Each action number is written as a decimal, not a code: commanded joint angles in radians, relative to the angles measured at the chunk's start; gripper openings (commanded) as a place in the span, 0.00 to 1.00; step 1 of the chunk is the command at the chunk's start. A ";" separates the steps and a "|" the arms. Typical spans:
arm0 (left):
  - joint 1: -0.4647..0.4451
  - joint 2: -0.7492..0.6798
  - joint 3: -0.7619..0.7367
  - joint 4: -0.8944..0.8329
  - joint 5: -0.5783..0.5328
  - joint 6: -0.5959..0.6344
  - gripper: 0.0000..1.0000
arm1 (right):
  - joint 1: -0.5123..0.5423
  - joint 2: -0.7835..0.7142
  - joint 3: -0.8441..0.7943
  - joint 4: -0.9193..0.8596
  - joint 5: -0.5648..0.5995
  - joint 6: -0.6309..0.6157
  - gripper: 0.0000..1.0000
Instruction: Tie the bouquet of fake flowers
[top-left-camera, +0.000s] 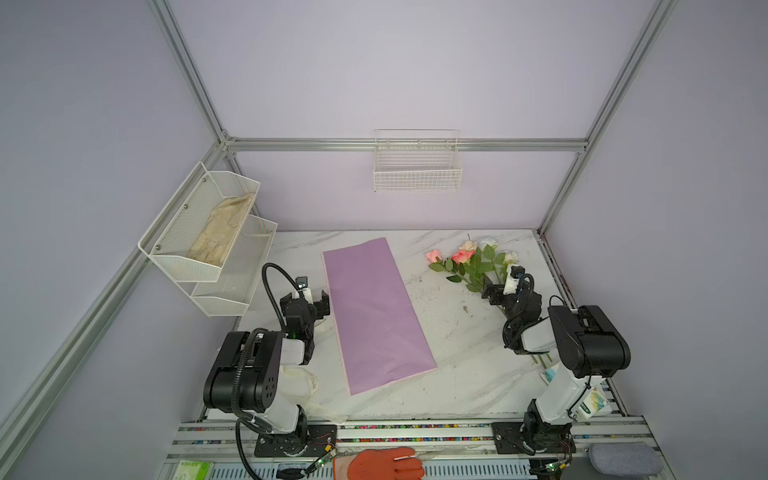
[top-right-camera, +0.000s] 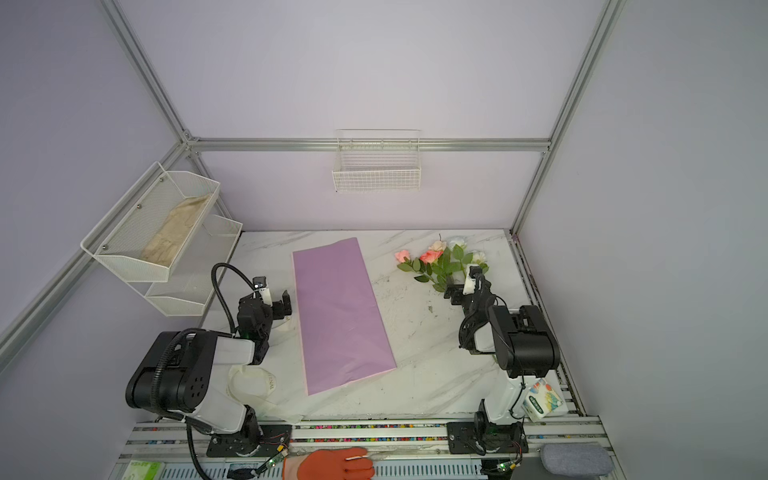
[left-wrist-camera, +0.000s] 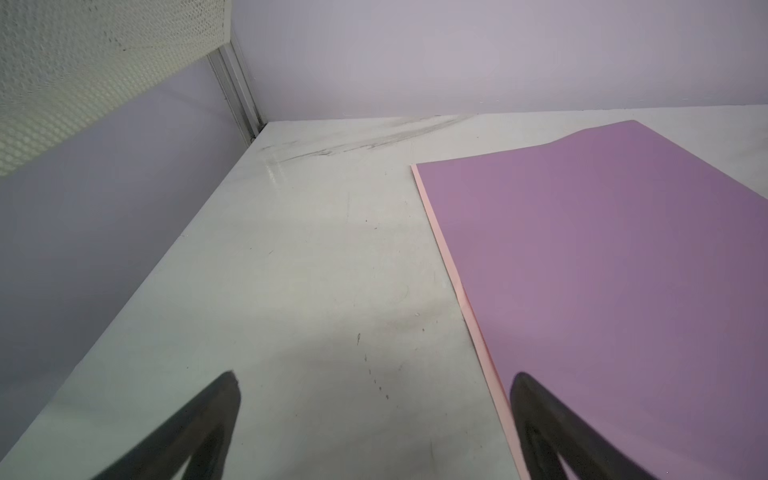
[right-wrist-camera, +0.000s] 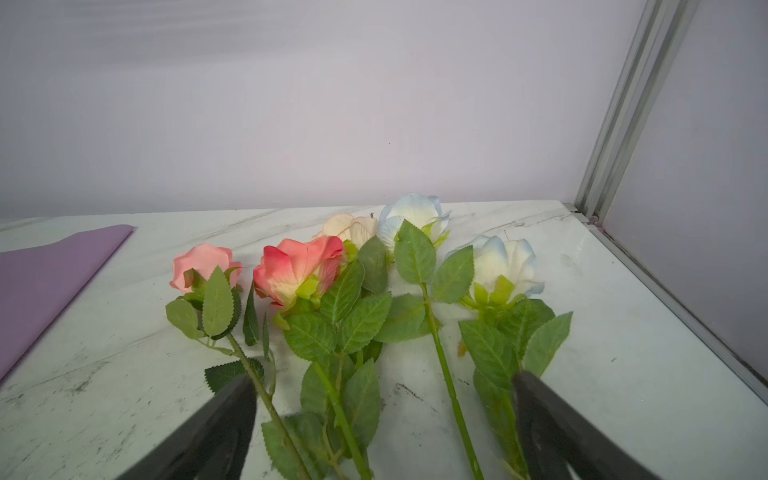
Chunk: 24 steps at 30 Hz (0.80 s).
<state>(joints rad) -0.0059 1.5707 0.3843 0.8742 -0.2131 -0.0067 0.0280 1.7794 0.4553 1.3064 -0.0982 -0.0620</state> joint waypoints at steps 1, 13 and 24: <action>0.006 -0.003 -0.002 0.058 -0.009 -0.013 1.00 | 0.002 -0.003 -0.006 0.051 -0.009 -0.018 0.97; 0.006 -0.002 -0.003 0.062 -0.010 -0.013 1.00 | 0.001 -0.001 -0.002 0.048 -0.008 -0.018 0.97; 0.006 -0.007 -0.011 0.070 0.006 -0.007 1.00 | 0.001 -0.004 -0.006 0.052 -0.007 -0.017 0.97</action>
<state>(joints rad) -0.0055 1.5707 0.3843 0.8745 -0.2123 -0.0067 0.0280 1.7794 0.4553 1.3064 -0.0982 -0.0616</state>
